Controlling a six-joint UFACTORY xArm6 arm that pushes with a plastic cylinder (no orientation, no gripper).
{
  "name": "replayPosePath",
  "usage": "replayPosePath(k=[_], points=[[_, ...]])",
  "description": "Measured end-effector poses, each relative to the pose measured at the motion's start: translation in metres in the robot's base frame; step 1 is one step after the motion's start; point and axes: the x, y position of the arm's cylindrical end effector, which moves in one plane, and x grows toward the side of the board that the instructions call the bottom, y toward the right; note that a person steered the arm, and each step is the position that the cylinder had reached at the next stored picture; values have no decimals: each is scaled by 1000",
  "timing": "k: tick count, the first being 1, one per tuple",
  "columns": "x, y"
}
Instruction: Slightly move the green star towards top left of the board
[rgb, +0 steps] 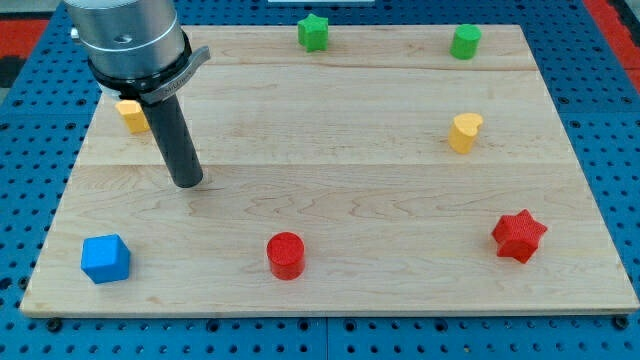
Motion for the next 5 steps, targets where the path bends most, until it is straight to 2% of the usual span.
replayPosePath(k=[1, 2, 3, 4, 5], points=[[0, -1], [-44, 13], [-99, 89], [-186, 173], [-220, 205]])
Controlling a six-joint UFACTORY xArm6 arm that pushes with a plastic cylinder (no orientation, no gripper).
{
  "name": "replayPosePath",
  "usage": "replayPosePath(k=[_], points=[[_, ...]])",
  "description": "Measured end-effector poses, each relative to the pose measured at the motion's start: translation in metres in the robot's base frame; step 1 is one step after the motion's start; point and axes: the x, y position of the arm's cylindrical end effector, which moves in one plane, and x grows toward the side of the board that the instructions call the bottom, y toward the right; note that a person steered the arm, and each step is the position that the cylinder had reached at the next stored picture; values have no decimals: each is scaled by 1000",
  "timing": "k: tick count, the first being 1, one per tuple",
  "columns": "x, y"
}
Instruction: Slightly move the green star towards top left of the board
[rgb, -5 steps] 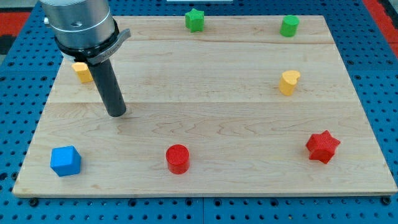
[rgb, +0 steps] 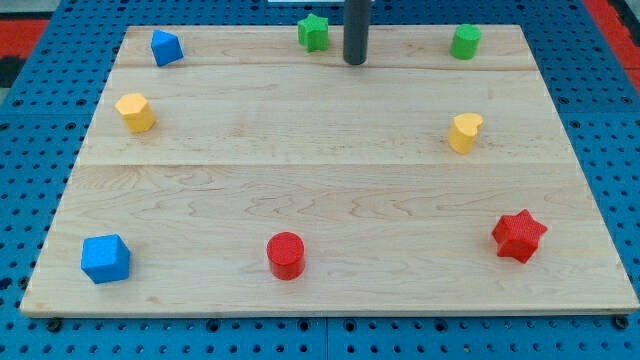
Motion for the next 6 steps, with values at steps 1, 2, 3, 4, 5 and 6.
replayPosePath(k=[1, 2, 3, 4, 5, 6], points=[[-38, -36], [-50, -59], [-55, -52], [-56, -88], [-11, -137], [32, -133]])
